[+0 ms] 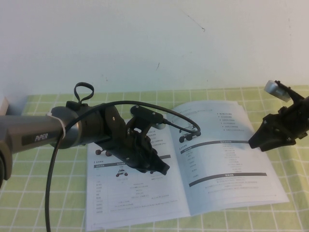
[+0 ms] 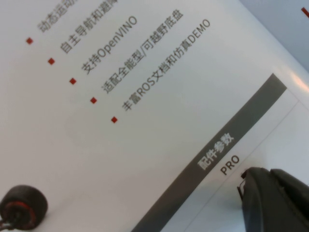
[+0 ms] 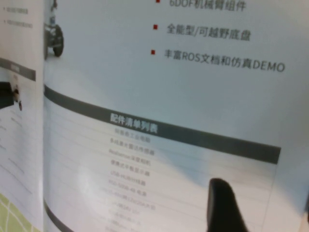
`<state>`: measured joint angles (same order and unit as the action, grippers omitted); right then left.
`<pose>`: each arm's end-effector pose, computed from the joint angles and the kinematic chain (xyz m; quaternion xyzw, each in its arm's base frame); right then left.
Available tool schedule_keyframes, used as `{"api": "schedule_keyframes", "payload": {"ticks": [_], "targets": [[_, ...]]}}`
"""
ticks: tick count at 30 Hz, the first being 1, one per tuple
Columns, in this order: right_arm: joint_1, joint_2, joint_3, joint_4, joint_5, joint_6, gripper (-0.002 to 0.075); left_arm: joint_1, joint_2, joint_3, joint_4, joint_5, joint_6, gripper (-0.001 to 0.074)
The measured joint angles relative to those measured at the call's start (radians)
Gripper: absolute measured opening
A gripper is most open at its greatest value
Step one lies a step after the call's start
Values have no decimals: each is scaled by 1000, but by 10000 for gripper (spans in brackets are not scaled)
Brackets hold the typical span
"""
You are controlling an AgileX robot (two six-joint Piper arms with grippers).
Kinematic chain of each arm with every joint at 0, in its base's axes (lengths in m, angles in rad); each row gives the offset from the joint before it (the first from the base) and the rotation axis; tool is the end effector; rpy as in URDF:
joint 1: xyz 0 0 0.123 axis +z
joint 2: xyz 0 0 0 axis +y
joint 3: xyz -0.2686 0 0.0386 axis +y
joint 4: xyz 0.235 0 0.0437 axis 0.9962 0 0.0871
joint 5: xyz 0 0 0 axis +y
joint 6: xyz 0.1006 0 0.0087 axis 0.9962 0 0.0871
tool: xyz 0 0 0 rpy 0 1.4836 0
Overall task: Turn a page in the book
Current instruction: Open the closed book
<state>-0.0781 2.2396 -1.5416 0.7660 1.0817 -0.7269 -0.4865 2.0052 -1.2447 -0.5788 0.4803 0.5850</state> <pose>0.4105 0.0299 0.1124 -0.1100 0.9398 0.3152 0.0729 0.3363 -0.2068 0.1337 0.2892 0.9187 -0.1714 0.2072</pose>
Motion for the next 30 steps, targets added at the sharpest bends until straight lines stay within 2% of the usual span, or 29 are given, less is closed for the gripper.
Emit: {"api": "schedule_keyframes", "payload": {"ticks": [10, 25, 30], "targets": [[-2, 43, -6, 89, 36, -5, 360, 0, 0, 0, 0, 0, 0, -4], [1, 51, -164, 108, 102, 14, 360, 0, 0, 0, 2, 0, 0, -3], [1, 49, -165, 108, 104, 18, 336, 0, 0, 0, 2, 0, 0, -3]]}}
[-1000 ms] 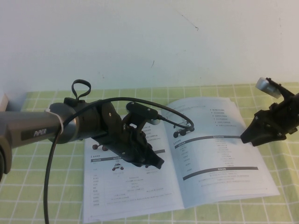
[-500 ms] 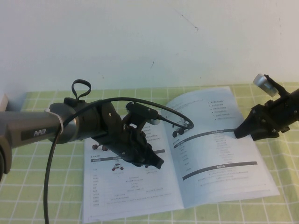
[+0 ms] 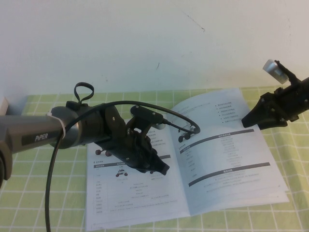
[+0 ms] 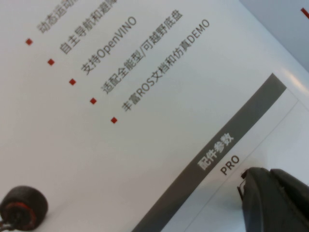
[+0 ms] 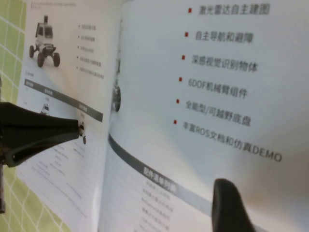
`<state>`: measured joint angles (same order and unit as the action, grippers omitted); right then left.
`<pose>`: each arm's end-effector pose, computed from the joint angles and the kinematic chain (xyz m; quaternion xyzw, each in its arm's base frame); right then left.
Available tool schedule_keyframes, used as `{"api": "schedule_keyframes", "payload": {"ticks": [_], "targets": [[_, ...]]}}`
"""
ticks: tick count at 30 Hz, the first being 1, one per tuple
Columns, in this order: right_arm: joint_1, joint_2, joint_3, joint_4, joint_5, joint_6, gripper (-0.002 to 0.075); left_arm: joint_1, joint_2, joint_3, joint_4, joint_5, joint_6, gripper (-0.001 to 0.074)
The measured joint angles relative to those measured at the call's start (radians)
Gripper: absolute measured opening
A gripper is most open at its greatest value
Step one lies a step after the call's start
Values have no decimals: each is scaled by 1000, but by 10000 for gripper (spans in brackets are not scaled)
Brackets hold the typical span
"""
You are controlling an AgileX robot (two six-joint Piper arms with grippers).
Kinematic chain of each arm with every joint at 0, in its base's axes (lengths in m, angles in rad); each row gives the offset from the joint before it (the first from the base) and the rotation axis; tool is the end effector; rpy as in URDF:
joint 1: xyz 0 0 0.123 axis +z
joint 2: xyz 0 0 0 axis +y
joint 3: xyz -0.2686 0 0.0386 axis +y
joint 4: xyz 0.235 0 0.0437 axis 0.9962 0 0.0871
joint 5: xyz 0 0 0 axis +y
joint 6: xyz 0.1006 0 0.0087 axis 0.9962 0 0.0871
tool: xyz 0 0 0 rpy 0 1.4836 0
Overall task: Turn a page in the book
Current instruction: Open the closed book
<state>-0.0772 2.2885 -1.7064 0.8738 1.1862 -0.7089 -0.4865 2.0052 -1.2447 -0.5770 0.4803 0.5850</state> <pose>0.4350 0.0384 0.1364 -0.1098 0.9159 0.3728 0.1005 0.3364 -0.2067 0.1336 0.2899 0.9186 -0.1709 0.2072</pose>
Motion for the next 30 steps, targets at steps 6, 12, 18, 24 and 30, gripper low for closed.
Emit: {"api": "schedule_keyframes", "payload": {"ticks": [6, 12, 18, 24, 30], "targets": [[0, -48, 0, 0, 4, 0, 266, 0, 2, 0, 0, 0, 0, -3], [2, -106, -1, 6, 10, 0, 245, 0, 2, 0, 0, 0, 2, -3], [39, -122, -1, 7, 12, -3, 243, 0, 2, 0, 0, 0, 2, -3], [110, -122, -1, 16, 12, -11, 243, 0, 2, 0, 4, 0, 4, -3], [143, -122, -1, 89, 14, -25, 243, 0, 0, 0, 15, 0, 4, -3]]}}
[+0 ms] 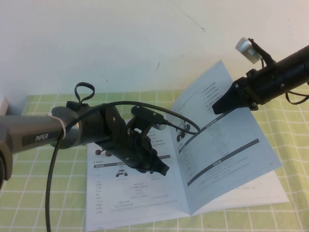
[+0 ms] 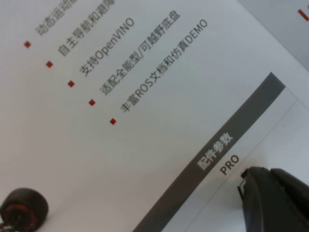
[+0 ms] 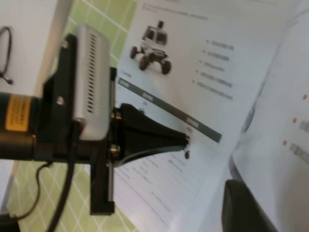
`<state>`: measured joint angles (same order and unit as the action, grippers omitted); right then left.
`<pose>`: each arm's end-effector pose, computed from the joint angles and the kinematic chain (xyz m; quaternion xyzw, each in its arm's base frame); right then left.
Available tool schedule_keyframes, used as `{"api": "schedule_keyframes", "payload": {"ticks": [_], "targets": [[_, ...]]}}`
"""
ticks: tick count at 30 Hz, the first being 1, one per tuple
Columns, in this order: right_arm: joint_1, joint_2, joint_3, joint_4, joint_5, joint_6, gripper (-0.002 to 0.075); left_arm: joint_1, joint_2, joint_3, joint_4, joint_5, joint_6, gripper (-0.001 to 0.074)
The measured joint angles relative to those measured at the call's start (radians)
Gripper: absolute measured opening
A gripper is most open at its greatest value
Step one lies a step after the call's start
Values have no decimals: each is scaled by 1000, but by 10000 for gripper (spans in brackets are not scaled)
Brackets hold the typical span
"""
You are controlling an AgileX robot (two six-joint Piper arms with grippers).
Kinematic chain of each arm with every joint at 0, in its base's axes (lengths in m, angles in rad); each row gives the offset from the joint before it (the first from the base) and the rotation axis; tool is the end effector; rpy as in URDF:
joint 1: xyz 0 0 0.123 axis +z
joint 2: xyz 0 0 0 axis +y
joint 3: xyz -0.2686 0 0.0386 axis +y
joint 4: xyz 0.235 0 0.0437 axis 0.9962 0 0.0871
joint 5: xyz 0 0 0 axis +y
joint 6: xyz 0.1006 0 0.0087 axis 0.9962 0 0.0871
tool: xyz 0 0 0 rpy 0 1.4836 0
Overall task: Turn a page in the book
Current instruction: Open the closed book
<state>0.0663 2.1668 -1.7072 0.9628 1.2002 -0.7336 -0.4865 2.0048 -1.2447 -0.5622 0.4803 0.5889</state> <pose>0.4211 0.1054 0.1952 -0.1903 0.8818 0.4079 0.1405 0.3364 -0.2061 0.1335 0.2975 0.9169 -0.1660 0.2079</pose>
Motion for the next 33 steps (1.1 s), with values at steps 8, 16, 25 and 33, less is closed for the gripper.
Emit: {"api": "schedule_keyframes", "payload": {"ticks": [8, 16, 25, 33], "targets": [[22, -4, 0, 57, 0, -4, 243, 0, -16, 0, 19, 10, 0, -3], [36, -6, 0, 78, 0, -6, 242, 0, -62, 13, 86, 69, -7, -3], [46, -6, 0, 114, 0, -8, 242, -4, -203, 13, 128, 45, -5, -3], [56, -6, 0, 136, 0, -22, 242, -146, -288, 13, 160, -23, 62, -3]]}}
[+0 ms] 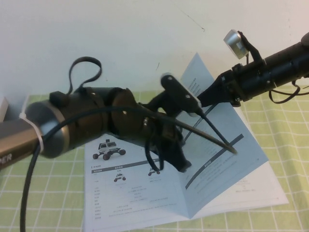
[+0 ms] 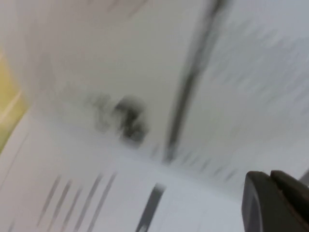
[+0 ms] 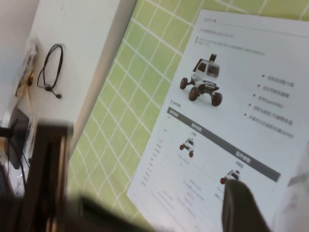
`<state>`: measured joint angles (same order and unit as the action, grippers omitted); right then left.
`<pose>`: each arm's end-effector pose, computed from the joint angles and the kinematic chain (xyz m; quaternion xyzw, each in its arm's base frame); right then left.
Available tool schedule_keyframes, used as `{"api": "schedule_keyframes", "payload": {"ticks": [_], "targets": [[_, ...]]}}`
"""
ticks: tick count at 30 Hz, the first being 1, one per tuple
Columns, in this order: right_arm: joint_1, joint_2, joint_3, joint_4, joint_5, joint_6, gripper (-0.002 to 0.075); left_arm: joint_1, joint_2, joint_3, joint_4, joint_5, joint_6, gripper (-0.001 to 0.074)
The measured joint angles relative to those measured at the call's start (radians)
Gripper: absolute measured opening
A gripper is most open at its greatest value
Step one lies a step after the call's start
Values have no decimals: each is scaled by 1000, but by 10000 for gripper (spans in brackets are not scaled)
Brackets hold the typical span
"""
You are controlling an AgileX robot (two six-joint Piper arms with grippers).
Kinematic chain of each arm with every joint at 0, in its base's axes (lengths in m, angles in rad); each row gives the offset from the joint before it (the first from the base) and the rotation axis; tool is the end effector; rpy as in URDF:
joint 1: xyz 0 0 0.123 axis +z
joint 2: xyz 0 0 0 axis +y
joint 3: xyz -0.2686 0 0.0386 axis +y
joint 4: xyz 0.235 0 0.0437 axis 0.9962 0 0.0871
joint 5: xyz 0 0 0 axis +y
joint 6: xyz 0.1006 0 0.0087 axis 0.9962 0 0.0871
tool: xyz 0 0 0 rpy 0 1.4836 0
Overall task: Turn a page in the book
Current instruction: Open the closed book
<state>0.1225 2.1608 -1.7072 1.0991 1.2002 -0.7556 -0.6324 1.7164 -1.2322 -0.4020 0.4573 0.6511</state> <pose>0.4172 0.1359 0.2080 -0.1922 0.8519 0.4625 0.1534 0.2906 -0.2346 0.2395 0.4397 0.8170 -0.1421 0.3449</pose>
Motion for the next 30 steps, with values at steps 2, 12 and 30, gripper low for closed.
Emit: {"api": "schedule_keyframes", "payload": {"ticks": [2, 12, 30], "targets": [[8, 0, 0, 7, 0, -4, 242, -58, -9, 0, 15, -32, 14, -3], [19, 0, 0, 20, 0, -5, 242, -339, -29, 1, 159, -259, 20, -3], [19, 0, 0, 21, 0, -9, 242, -472, 166, 4, 430, -378, 31, -3]]}}
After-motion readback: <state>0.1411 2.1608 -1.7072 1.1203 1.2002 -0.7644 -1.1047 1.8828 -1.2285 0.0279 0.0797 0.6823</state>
